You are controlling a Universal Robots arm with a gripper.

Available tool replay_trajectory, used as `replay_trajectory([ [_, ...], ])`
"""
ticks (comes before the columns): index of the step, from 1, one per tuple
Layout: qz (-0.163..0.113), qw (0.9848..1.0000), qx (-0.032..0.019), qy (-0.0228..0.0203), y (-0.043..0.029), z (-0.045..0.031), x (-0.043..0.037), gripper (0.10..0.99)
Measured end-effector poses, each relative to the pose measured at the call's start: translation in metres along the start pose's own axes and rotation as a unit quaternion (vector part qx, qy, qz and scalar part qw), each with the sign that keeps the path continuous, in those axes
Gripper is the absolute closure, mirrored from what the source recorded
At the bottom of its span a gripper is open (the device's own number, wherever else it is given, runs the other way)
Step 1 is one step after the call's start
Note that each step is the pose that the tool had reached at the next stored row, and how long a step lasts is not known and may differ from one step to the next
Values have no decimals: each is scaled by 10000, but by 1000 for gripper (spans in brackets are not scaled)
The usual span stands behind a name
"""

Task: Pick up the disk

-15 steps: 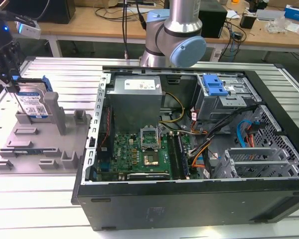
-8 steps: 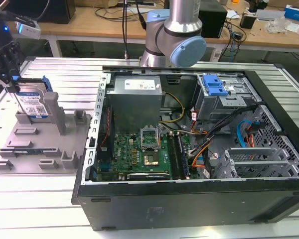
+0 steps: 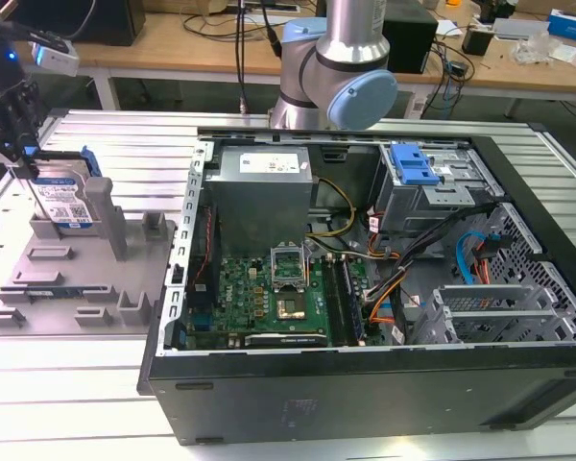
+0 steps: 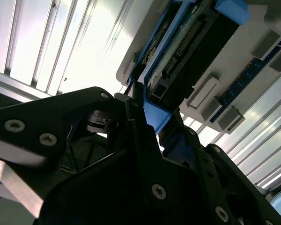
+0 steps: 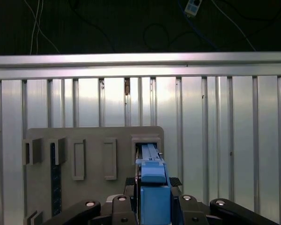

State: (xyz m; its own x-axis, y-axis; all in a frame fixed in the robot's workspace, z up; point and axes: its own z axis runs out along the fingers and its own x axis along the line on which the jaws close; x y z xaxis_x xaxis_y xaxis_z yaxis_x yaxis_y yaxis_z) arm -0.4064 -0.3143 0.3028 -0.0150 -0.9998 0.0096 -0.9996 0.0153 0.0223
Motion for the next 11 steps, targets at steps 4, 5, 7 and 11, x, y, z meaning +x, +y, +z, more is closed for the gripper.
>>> replay_trajectory([
  [4,1,10000,2,13,0,-8,0,722],
  [5,0,10000,1,22,1,-60,1,722],
  [7,0,10000,1,24,3,-147,1,722],
  [11,1,10000,1,24,6,-274,3,722],
])
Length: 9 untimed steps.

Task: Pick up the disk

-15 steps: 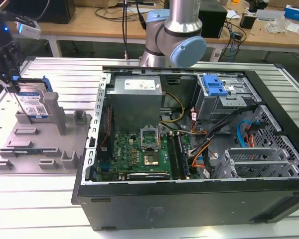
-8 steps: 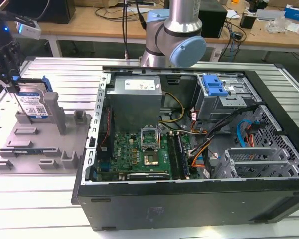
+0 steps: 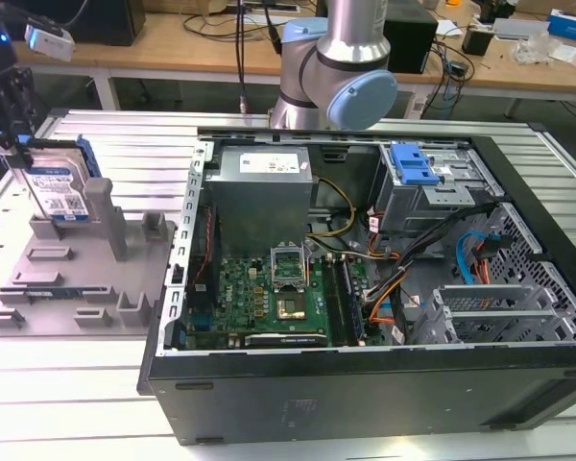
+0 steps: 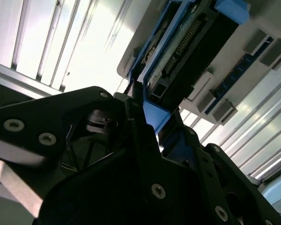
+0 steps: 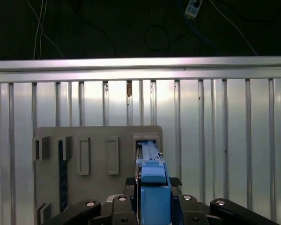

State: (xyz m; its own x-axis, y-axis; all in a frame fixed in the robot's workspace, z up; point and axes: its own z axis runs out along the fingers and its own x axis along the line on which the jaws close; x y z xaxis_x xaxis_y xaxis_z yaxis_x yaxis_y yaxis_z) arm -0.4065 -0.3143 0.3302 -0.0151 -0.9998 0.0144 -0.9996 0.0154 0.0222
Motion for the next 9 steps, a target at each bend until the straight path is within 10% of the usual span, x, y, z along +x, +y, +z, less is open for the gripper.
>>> replay_trajectory([
  [9,0,10000,0,0,11,-515,7,722],
])
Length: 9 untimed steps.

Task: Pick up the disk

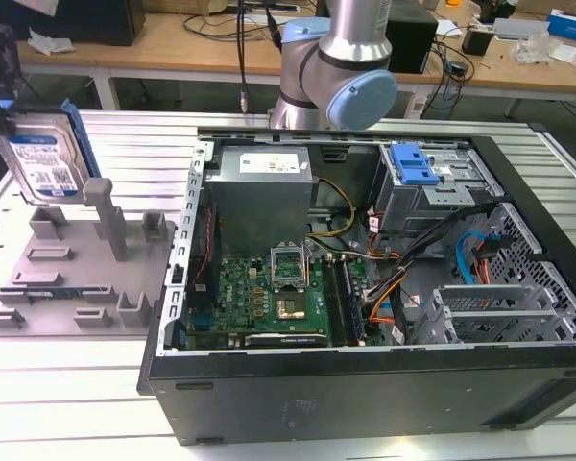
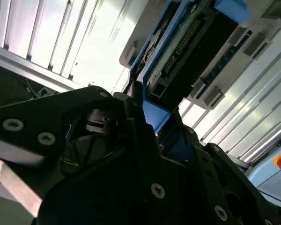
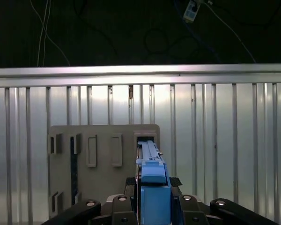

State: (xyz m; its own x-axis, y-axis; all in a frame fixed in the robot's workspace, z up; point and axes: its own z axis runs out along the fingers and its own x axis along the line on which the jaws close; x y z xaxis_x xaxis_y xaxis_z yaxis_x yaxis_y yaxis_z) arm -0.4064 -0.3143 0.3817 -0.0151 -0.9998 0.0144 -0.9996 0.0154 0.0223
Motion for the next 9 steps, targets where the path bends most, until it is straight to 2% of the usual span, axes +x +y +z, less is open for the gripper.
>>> replay_trajectory([
  [4,0,10000,1,0,8,-377,5,722],
  [6,0,10000,0,0,10,-484,7,722],
  [8,0,10000,1,0,13,-638,9,722],
  [9,0,10000,0,0,14,-739,11,722],
])
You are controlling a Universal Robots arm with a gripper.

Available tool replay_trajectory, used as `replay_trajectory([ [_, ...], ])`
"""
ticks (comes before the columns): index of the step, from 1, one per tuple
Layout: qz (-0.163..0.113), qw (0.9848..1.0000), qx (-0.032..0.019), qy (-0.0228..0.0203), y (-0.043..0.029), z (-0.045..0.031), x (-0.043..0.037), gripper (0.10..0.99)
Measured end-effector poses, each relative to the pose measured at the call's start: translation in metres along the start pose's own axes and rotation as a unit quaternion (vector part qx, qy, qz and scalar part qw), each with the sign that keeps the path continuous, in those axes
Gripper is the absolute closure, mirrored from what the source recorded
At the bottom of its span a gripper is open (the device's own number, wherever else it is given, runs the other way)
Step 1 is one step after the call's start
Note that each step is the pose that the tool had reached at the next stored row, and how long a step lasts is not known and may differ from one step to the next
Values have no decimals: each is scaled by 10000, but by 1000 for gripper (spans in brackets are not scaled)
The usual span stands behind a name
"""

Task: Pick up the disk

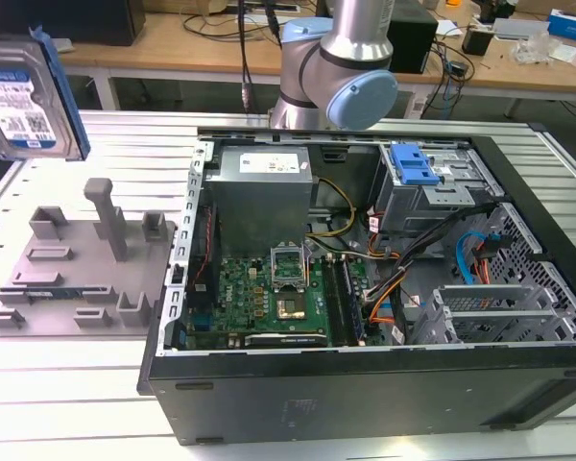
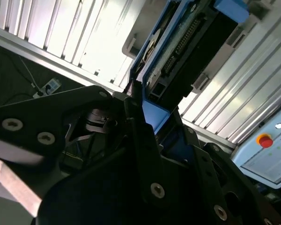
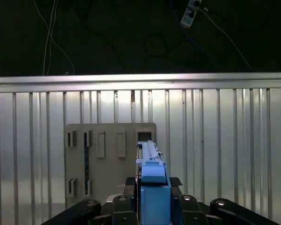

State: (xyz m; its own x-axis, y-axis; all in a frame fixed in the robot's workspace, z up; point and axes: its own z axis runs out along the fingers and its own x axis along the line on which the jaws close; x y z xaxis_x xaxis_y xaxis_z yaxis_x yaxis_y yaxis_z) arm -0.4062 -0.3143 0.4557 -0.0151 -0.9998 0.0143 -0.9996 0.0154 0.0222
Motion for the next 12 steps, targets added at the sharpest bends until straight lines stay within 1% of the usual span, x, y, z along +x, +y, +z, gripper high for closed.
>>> replay_trajectory([
  [2,0,10000,0,0,2,-94,1,722],
  [3,0,10000,0,0,4,-178,3,722],
  [5,0,10000,0,0,5,-257,4,722],
  [6,0,10000,1,0,6,-276,4,722],
  [12,0,10000,0,0,6,-278,4,722],
])
